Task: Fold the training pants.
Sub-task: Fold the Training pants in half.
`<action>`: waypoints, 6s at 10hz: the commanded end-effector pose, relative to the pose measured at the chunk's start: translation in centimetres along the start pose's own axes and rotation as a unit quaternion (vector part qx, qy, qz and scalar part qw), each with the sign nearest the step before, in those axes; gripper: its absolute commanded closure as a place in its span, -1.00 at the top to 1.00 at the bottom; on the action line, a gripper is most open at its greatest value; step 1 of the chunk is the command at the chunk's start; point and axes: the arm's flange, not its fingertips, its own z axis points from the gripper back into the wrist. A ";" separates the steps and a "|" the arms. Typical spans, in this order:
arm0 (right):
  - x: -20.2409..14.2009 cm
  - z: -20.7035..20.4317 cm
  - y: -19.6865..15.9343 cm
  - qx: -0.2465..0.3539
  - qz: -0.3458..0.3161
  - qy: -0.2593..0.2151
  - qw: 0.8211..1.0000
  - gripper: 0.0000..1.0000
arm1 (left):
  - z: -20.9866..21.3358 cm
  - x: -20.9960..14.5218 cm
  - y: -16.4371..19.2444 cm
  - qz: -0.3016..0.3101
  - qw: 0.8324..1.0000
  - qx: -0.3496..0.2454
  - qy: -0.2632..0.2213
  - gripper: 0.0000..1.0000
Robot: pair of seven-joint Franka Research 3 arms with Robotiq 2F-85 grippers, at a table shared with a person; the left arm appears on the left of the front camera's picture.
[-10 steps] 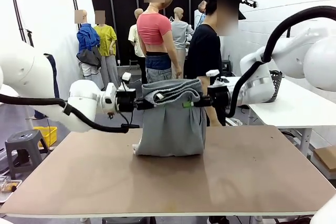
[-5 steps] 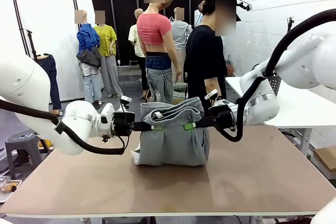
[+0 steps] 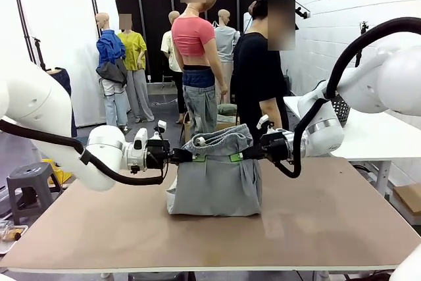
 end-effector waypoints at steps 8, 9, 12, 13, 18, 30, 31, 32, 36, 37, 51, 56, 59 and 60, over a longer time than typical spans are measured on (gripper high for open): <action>0.1 -1.0 -1.6 0.010 -0.022 -0.003 1.000 -1.00 | -0.1 -0.6 1.3 0.039 0.999 0.009 0.004 -1.00; 0.8 -1.1 -3.1 -0.005 -0.056 -0.001 0.998 -1.00 | 0.4 0.6 2.8 0.070 0.997 0.037 -0.004 -1.00; 1.5 -1.2 -5.8 -0.032 -0.104 -0.002 0.994 -1.00 | 1.8 1.5 7.0 0.131 0.987 0.085 -0.027 -1.00; 1.4 -1.1 -6.7 -0.039 -0.125 -0.004 0.991 -1.00 | 2.0 1.4 8.0 0.149 0.984 0.089 -0.030 -1.00; 1.3 0.5 -10.8 -0.057 -0.212 -0.016 0.975 -1.00 | 1.8 0.9 10.9 0.218 0.971 0.098 -0.008 -1.00; 4.1 -0.4 -11.4 -0.078 -0.183 -0.037 0.979 -1.00 | -0.3 3.1 11.5 0.192 0.976 0.099 -0.023 -1.00; 4.1 -0.4 -11.4 -0.078 -0.183 -0.037 0.979 -1.00 | -0.3 3.1 11.5 0.192 0.976 0.099 -0.023 -1.00; 4.1 -0.6 -11.4 -0.081 -0.181 -0.036 0.979 -1.00 | -0.6 3.1 11.6 0.191 0.976 0.101 -0.021 -1.00; 4.9 0.0 -14.5 -0.103 -0.230 -0.042 0.967 -1.00 | -0.3 4.1 14.7 0.248 0.960 0.130 -0.024 -1.00; 4.8 0.2 -15.4 -0.110 -0.240 -0.043 0.964 -1.00 | -0.3 4.1 15.5 0.262 0.955 0.140 -0.020 -1.00; 5.0 1.5 -17.8 -0.200 -0.373 -0.011 0.906 0.15 | 1.9 3.0 16.8 0.412 0.873 0.258 0.038 0.16; 5.7 4.5 -15.9 -0.287 -0.363 -0.028 0.886 1.00 | 3.9 3.7 14.9 0.395 0.870 0.294 0.020 1.00; 6.8 6.1 -13.8 -0.298 -0.343 -0.045 0.889 1.00 | 6.6 5.9 11.3 0.352 0.881 0.315 -0.023 1.00; 7.1 6.3 -12.9 -0.301 -0.336 -0.044 0.891 1.00 | 7.2 6.4 10.1 0.341 0.883 0.322 -0.031 1.00</action>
